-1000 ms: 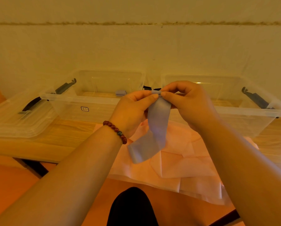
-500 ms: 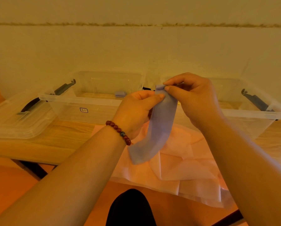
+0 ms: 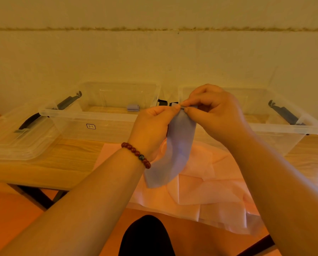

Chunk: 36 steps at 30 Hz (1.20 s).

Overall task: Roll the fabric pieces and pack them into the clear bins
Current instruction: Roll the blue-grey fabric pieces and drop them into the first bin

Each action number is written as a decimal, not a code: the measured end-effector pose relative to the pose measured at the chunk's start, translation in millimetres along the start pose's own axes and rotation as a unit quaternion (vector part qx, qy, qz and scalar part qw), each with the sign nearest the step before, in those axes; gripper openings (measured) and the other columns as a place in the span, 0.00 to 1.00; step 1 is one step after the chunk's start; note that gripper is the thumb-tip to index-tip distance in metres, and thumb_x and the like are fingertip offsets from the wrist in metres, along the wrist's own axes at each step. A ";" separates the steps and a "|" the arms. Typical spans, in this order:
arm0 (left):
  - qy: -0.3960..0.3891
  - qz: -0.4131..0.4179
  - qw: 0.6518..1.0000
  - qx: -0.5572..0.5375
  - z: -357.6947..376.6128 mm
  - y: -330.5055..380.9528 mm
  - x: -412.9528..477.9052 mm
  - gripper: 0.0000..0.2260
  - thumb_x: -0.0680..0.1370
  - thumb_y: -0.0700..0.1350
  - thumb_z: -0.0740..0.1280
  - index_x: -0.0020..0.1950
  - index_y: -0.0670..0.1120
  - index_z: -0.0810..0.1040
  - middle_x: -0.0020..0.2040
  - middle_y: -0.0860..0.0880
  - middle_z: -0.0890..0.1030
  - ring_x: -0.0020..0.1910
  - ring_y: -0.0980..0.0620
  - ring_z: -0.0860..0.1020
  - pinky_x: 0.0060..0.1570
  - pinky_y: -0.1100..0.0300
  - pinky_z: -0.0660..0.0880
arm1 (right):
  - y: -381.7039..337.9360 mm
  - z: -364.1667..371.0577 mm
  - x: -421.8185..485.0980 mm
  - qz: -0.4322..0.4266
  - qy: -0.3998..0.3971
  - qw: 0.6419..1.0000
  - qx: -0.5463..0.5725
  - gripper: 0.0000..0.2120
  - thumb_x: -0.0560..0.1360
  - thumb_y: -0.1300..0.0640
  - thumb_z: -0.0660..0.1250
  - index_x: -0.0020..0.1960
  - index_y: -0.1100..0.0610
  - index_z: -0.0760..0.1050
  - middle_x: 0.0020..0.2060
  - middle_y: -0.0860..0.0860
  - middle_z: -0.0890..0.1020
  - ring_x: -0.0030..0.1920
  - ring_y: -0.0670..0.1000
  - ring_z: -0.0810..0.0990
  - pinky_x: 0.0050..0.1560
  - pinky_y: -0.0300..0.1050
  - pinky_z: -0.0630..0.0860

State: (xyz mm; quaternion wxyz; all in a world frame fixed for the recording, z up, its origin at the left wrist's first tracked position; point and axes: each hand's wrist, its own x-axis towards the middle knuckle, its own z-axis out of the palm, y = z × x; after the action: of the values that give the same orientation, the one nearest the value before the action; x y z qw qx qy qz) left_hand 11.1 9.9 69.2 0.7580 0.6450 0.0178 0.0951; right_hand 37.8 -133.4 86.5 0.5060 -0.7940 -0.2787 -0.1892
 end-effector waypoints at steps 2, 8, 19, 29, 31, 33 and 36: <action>-0.002 0.004 1.000 0.001 -0.1 -0.1 -0.2 0.11 0.78 0.42 0.67 0.38 0.49 0.84 0.42 0.44 0.83 0.46 0.48 0.80 0.47 0.52 0.76 | -0.5 0.7 0.1 0.020 0.007 1.000 0.022 0.11 0.72 0.67 0.70 0.44 0.51 0.83 0.41 0.44 0.78 0.40 0.37 0.77 0.40 0.30 0.71; -0.013 0.041 0.997 0.058 -3.7 -2.5 2.2 0.17 0.79 0.43 0.65 0.31 0.54 0.82 0.38 0.47 0.80 0.43 0.50 0.77 0.47 0.50 0.74 | -1.9 5.6 2.0 0.169 0.005 0.974 0.148 0.05 0.75 0.62 0.70 0.45 0.54 0.82 0.42 0.53 0.84 0.43 0.48 0.82 0.46 0.50 0.81; -0.047 -0.041 0.998 -0.004 -3.8 -3.2 -0.1 0.10 0.79 0.39 0.64 0.40 0.46 0.82 0.33 0.50 0.82 0.35 0.56 0.80 0.35 0.62 0.75 | 7.3 5.6 -1.3 0.006 0.041 0.998 -0.052 0.04 0.74 0.63 0.70 0.47 0.58 0.83 0.40 0.49 0.82 0.36 0.35 0.76 0.39 0.27 0.71; -0.017 -0.010 1.000 -0.012 -4.5 -0.2 1.1 0.11 0.77 0.42 0.68 0.36 0.48 0.84 0.40 0.45 0.83 0.44 0.49 0.81 0.48 0.52 0.76 | 15.2 5.4 -2.8 -0.110 0.037 0.990 -0.082 0.08 0.72 0.63 0.69 0.49 0.58 0.84 0.42 0.47 0.79 0.44 0.33 0.76 0.42 0.27 0.72; -0.016 0.001 1.000 0.000 -5.2 -1.4 0.5 0.12 0.77 0.41 0.68 0.35 0.48 0.84 0.37 0.47 0.83 0.42 0.50 0.80 0.45 0.55 0.77 | 15.1 4.2 -4.1 -0.097 0.023 0.993 -0.070 0.08 0.73 0.63 0.70 0.50 0.55 0.84 0.42 0.46 0.78 0.44 0.33 0.77 0.42 0.28 0.72; -0.019 0.015 1.000 0.020 -6.4 -2.1 0.4 0.14 0.78 0.41 0.67 0.32 0.49 0.83 0.34 0.49 0.82 0.39 0.53 0.80 0.42 0.57 0.76 | 13.2 4.5 -4.9 -0.064 0.009 0.997 -0.046 0.09 0.73 0.63 0.71 0.51 0.52 0.82 0.42 0.45 0.79 0.44 0.35 0.77 0.42 0.28 0.72; -0.019 0.024 0.999 0.045 -7.4 -2.4 0.6 0.17 0.78 0.41 0.67 0.29 0.51 0.83 0.31 0.53 0.81 0.36 0.57 0.79 0.40 0.60 0.75 | 9.9 7.3 -4.5 0.042 -0.001 0.999 0.025 0.05 0.74 0.61 0.72 0.49 0.54 0.83 0.43 0.48 0.83 0.41 0.39 0.79 0.42 0.33 0.75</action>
State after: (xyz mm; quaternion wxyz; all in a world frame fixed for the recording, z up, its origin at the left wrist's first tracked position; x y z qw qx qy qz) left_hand 10.9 16.8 65.8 0.7258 0.6806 -0.0077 0.0999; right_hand 40.8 -131.1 73.9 0.5332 -0.7921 -0.2505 -0.1599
